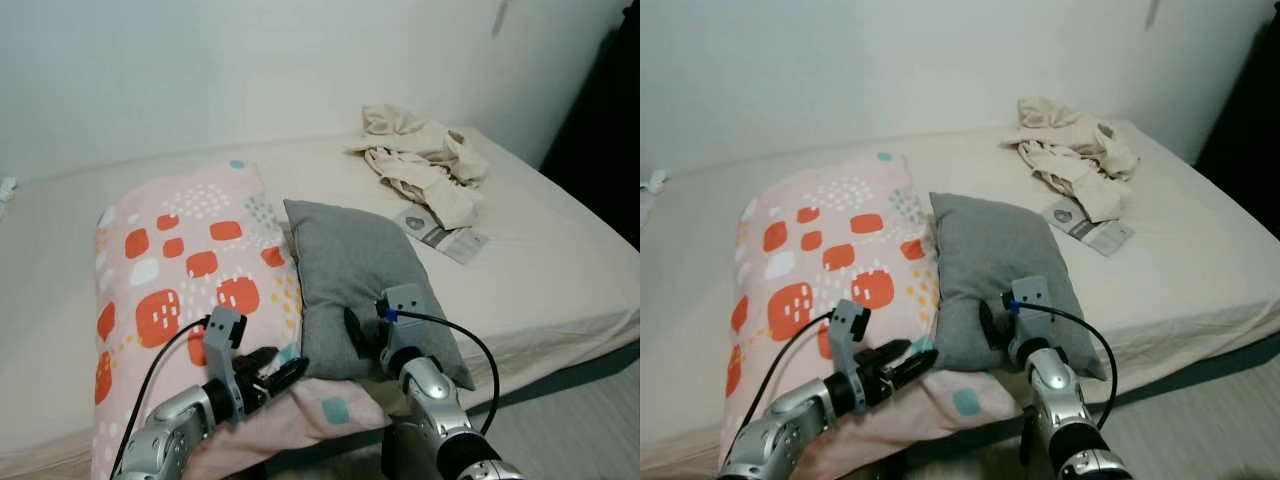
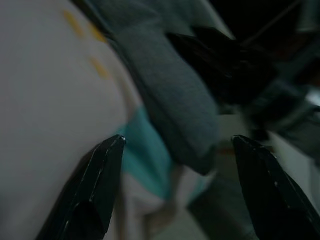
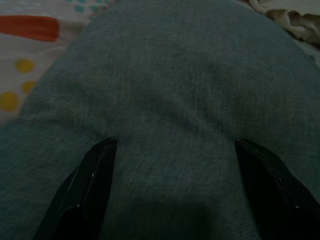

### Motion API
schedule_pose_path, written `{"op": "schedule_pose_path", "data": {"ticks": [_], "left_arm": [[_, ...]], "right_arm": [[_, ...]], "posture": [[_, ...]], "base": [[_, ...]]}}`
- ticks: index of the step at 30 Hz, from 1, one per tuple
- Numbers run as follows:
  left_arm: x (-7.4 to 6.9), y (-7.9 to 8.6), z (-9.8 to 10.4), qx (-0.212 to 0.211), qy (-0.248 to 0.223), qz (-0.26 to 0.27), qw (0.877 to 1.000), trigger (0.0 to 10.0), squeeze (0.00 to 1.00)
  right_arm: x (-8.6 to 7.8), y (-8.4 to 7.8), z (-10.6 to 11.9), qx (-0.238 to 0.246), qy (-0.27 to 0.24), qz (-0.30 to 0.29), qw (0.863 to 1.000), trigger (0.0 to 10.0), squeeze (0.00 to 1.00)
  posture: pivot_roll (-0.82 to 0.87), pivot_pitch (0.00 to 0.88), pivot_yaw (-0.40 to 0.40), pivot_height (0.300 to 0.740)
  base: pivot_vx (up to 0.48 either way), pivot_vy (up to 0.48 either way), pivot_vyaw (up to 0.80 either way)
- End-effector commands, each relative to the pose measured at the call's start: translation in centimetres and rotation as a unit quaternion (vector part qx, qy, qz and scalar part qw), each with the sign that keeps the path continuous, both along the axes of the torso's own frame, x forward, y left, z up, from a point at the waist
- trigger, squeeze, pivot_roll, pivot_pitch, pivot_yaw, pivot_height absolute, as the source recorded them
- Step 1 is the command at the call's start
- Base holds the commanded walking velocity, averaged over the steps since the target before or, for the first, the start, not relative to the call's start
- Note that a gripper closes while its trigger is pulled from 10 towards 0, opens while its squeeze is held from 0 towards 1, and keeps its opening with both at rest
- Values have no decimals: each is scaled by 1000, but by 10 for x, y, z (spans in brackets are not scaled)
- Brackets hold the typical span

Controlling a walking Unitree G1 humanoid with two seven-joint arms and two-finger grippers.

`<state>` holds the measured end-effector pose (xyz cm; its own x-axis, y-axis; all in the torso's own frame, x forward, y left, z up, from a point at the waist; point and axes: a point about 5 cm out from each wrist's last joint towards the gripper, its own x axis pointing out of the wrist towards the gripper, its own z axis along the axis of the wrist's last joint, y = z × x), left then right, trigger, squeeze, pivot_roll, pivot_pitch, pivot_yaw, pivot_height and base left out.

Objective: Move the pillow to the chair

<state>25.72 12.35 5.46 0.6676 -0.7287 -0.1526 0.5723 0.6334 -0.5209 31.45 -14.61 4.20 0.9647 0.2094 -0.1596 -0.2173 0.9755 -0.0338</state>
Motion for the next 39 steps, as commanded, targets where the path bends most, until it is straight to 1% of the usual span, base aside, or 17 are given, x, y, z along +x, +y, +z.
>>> {"op": "schedule_pose_path", "data": {"ticks": [1,3,5,7,8,9,10,15,17,24,25,26,29,31,33,36,39], "left_arm": [[-6,-1,-3,-14,23,-14,1000,10000,0],[-6,-4,1,-36,35,-19,999,10000,0],[-5,-6,4,-37,39,-21,998,10000,0],[-1,-9,-3,37,31,-19,999,10000,0],[-1,-9,-3,37,31,-19,999,10000,0],[1,-10,-10,84,24,-23,996,10000,0],[1,-10,-10,84,24,-23,996,10000,0],[0,-17,-22,148,41,-35,988,10000,0],[2,-19,-23,153,44,-28,987,10000,0],[8,-25,-19,130,54,-4,990,10000,0],[16,-28,-6,45,65,32,996,10000,0],[16,-28,-6,45,65,32,996,10000,0],[20,-29,8,-50,73,38,995,10000,0],[17,-29,13,-78,74,21,994,10000,0],[15,-29,14,-89,76,6,993,10000,0],[6,-34,14,-82,83,-37,993,10000,0],[4,-36,13,-80,88,-44,992,10000,0]], "right_arm": [[-3,-12,-7,1,23,-34,999,10000,0],[-3,-16,-6,1,20,-40,999,10000,0],[-3,-19,-5,0,19,-44,999,10000,0],[-4,-22,-6,-3,20,-47,999,10000,0],[-4,-22,-6,-3,20,-47,999,10000,0],[-4,-22,-6,-4,21,-47,999,10000,0],[-4,-22,-6,-4,21,-47,999,10000,0],[-5,-21,-7,-3,22,-48,999,10000,0],[-5,-21,-8,-3,23,-48,999,10000,0],[-6,-20,-8,-2,24,-46,999,10000,0],[-7,-19,-9,-2,26,-45,999,10000,0],[-7,-19,-9,-2,26,-45,999,10000,0],[-8,-18,-10,-3,28,-43,999,10000,0],[-8,-17,-11,-3,28,-43,999,10000,0],[-8,-17,-11,-2,28,-42,999,10000,0],[-8,-16,-12,-2,31,-41,999,10000,0],[-9,-15,-12,-3,32,-40,999,10000,0]], "posture": [[11,88,22,587],[11,88,22,587],[8,90,22,587],[10,91,21,587],[10,91,21,587],[10,91,21,587],[10,91,21,587],[6,98,23,587],[6,98,23,587],[4,106,23,587],[2,108,24,587],[2,108,24,587],[2,107,25,587],[2,107,26,587],[2,107,26,587],[4,107,26,587],[4,107,26,587]], "base": [[0,0,0],[0,0,0],[0,0,0],[0,0,0],[0,0,0],[0,0,0],[0,0,0],[0,0,0],[0,0,0],[0,0,0],[0,0,0],[0,0,0],[0,0,0],[0,0,0],[0,0,0],[0,0,0],[0,0,0]]}}
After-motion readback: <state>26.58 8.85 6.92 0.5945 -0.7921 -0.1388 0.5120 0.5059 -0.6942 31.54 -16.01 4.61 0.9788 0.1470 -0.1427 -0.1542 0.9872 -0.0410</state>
